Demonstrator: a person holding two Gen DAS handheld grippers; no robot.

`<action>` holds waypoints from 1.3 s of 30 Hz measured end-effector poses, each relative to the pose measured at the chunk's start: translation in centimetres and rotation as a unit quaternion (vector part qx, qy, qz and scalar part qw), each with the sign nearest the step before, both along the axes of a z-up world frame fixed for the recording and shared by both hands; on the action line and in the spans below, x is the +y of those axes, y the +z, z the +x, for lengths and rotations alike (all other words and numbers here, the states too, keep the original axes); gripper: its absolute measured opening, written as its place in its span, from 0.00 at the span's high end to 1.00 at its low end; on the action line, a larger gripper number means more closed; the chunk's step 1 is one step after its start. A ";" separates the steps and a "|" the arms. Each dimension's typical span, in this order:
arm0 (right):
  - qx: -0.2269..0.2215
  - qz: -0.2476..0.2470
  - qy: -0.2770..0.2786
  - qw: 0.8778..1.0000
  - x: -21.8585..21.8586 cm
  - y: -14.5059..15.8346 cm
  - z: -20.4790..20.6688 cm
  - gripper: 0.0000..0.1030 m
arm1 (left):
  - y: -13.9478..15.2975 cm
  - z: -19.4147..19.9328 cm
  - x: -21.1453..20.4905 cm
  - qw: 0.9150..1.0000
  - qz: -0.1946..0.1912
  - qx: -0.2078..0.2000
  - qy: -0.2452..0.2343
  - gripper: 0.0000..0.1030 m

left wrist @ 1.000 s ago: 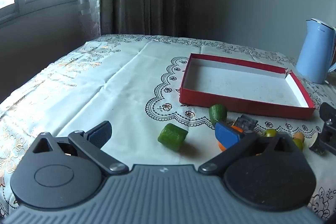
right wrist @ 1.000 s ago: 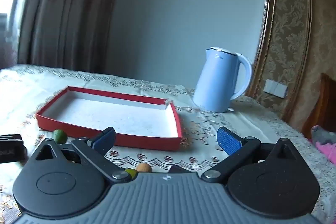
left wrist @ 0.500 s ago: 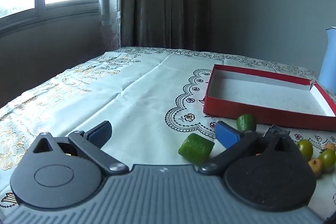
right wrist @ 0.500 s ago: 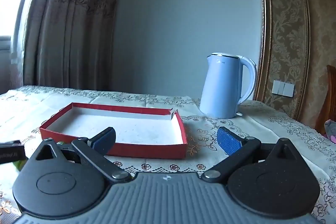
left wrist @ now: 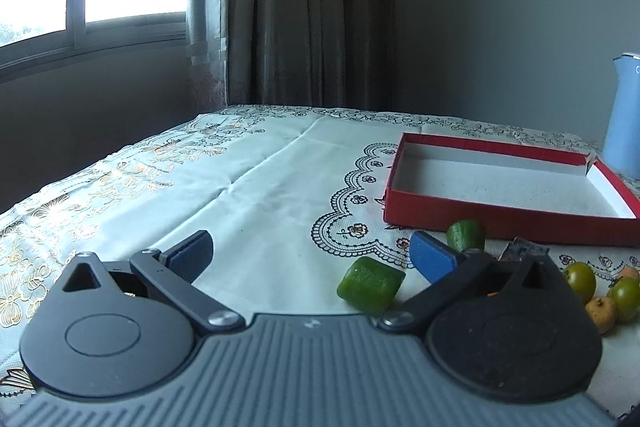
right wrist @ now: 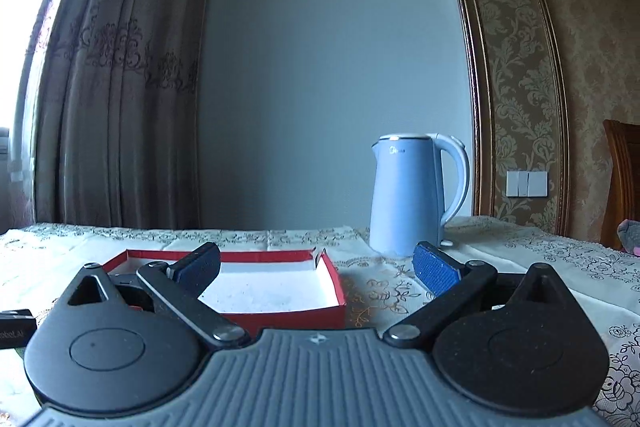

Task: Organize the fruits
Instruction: 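Move the right tool toward the dark sugarcane piece beside the tray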

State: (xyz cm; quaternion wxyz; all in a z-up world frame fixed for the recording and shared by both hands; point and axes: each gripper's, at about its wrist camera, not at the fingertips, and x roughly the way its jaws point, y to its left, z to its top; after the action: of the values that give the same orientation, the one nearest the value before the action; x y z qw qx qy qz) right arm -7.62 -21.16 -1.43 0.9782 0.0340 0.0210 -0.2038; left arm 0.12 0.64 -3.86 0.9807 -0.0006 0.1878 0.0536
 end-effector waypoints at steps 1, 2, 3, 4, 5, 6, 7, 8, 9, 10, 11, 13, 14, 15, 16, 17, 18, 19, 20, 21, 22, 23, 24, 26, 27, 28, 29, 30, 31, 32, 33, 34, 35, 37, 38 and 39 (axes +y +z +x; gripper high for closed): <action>-0.004 -0.003 0.000 1.000 0.1 -0.2 -0.2 0.00 | 0.1 -0.3 0.2 1.000 -0.003 -0.006 0.004 0.00; -0.009 -0.005 0.000 1.000 0.2 -0.5 -0.4 0.00 | 0.1 -0.5 0.3 1.000 -0.006 -0.013 0.008 0.00; -0.012 -0.008 0.000 1.000 0.3 -0.8 -0.5 0.00 | 0.2 -0.7 0.3 1.000 -0.008 -0.020 0.009 0.00; -0.012 -0.010 0.000 1.000 0.4 -1.1 -0.6 0.00 | 0.3 -0.9 0.5 1.000 -0.012 -0.027 0.007 0.00; -0.009 -0.011 0.001 1.000 0.5 -1.4 -0.7 0.00 | 0.3 -1.0 0.6 0.999 -0.014 -0.032 0.004 0.00; -0.009 -0.011 0.001 1.000 0.5 -1.4 -0.8 0.00 | 0.4 -1.2 0.6 0.999 -0.014 -0.036 0.003 0.00; -0.015 -0.010 0.000 1.000 0.5 -1.4 -1.0 0.00 | 0.4 -1.3 0.6 0.999 -0.014 -0.040 0.006 0.00; -0.020 -0.011 -0.001 1.000 0.6 -1.5 -1.2 0.00 | 0.4 -1.4 0.6 0.999 -0.011 -0.044 0.012 0.00; -0.024 -0.011 -0.001 1.000 0.6 -1.5 -1.3 0.00 | 0.5 -1.4 0.5 0.999 -0.008 -0.045 0.015 0.00; -0.024 -0.012 0.000 1.000 0.6 -1.5 -1.3 0.00 | 0.5 -1.4 0.5 0.999 -0.007 -0.045 0.015 0.00; -0.021 -0.013 0.001 1.000 0.6 -1.4 -1.2 0.00 | 0.5 -1.3 0.4 0.999 -0.006 -0.044 0.013 0.00; -0.017 -0.014 0.005 1.000 0.7 -1.4 -1.0 0.00 | 0.4 -1.2 0.3 0.999 -0.004 -0.041 0.007 0.00; -0.016 -0.014 0.009 1.000 0.7 -1.4 -1.0 0.00 | 0.4 -1.3 0.4 0.999 -0.005 -0.041 0.005 0.00; -0.015 -0.012 0.012 1.000 0.7 -1.3 -0.9 0.00 | 0.4 -1.3 0.4 0.999 -0.005 -0.042 0.006 0.00; -0.015 -0.011 0.012 1.000 0.7 -1.3 -0.9 0.00 | 0.3 -1.3 0.5 0.999 -0.005 -0.042 0.004 0.00; -0.014 -0.011 0.014 1.000 0.7 -1.4 -0.9 0.00 | 0.3 -1.3 0.5 0.999 -0.006 -0.042 0.002 0.00; -0.014 -0.011 0.018 1.000 0.7 -1.3 -0.8 0.00 | 0.3 -1.3 0.5 0.999 -0.008 -0.040 -0.002 0.00; -0.014 -0.011 0.025 1.000 0.6 -1.4 -0.9 0.00 | 0.3 -1.2 0.6 0.999 -0.009 -0.039 -0.007 0.00; -0.012 -0.011 0.031 0.999 0.7 -1.4 -0.8 0.00 | 0.2 -1.2 0.5 0.999 -0.009 -0.039 -0.008 0.00; -0.011 -0.013 0.036 0.999 0.7 -1.4 -0.8 0.00 | 0.2 -1.2 0.5 0.999 -0.009 -0.040 -0.008 0.00; -0.010 -0.015 0.038 0.999 0.8 -1.4 -0.7 0.00 | 0.2 -1.2 0.5 0.999 -0.010 -0.040 -0.008 0.00; -0.010 -0.017 0.040 0.999 0.9 -1.5 -0.7 0.00 | 0.2 -1.2 0.5 0.999 -0.010 -0.040 -0.008 0.00; -0.010 -0.018 0.040 0.999 0.9 -1.5 -0.7 0.00 | 0.1 -1.2 0.5 0.999 -0.010 -0.040 -0.007 0.00; -0.013 -0.014 0.043 0.999 0.8 -1.4 -0.8 0.00 | 0.1 -1.1 0.4 0.999 -0.010 -0.035 -0.006 0.00; -0.018 -0.011 0.044 0.999 0.7 -1.4 -1.0 0.00 | 0.0 -0.9 0.5 0.999 -0.010 -0.032 -0.004 0.00; -0.023 -0.006 0.046 0.999 0.5 -1.3 -1.2 0.00 | 0.0 -0.8 0.5 1.000 -0.011 -0.027 -0.002 0.00; -0.024 -0.004 0.047 0.999 0.4 -1.0 -1.3 0.00 | 0.0 -0.6 0.6 1.000 -0.013 -0.023 -0.001 0.00; -0.022 -0.003 0.046 0.999 0.2 -0.5 -1.4 0.00 | -0.1 -0.4 0.6 1.000 -0.014 -0.017 0.000 0.00; -0.018 -0.003 0.046 0.999 0.0 0.1 -1.4 0.00 | -0.1 -0.3 0.7 1.000 -0.016 -0.012 0.003 0.00; -0.013 -0.005 0.050 0.999 -0.3 0.6 -1.4 0.00 | -0.2 -0.2 0.8 1.000 -0.018 -0.007 0.006 0.00; -0.007 -0.007 0.056 0.998 -0.5 1.2 -1.4 0.00 | -0.2 -0.1 0.9 1.000 -0.020 -0.003 0.007 0.00; 0.002 -0.009 0.064 0.998 -0.8 1.8 -1.4 0.00 | -0.3 0.0 0.9 1.000 -0.022 -0.001 0.008 0.00; 0.011 -0.014 0.073 0.997 -1.1 2.3 -1.4 0.00 | -0.3 0.0 1.0 1.000 -0.023 0.001 0.008 0.00; 0.033 -0.023 0.095 0.995 -1.6 2.9 -1.4 0.00 | -0.3 0.0 1.1 1.000 -0.025 0.003 0.009 0.00; 0.043 -0.024 0.108 0.993 -1.9 3.0 -1.5 0.00 | -0.3 0.0 1.1 1.000 -0.026 0.003 0.010 0.00; 0.054 -0.022 0.124 0.991 -2.4 3.0 -1.5 0.00 | -0.4 0.0 1.1 1.000 -0.026 0.003 0.011 0.00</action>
State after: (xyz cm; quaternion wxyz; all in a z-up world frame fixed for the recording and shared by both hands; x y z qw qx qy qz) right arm -9.11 -23.53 1.59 0.9939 -0.0017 0.0728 -0.0825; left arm 0.15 1.76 -4.21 0.9792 -0.0279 0.1923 0.0590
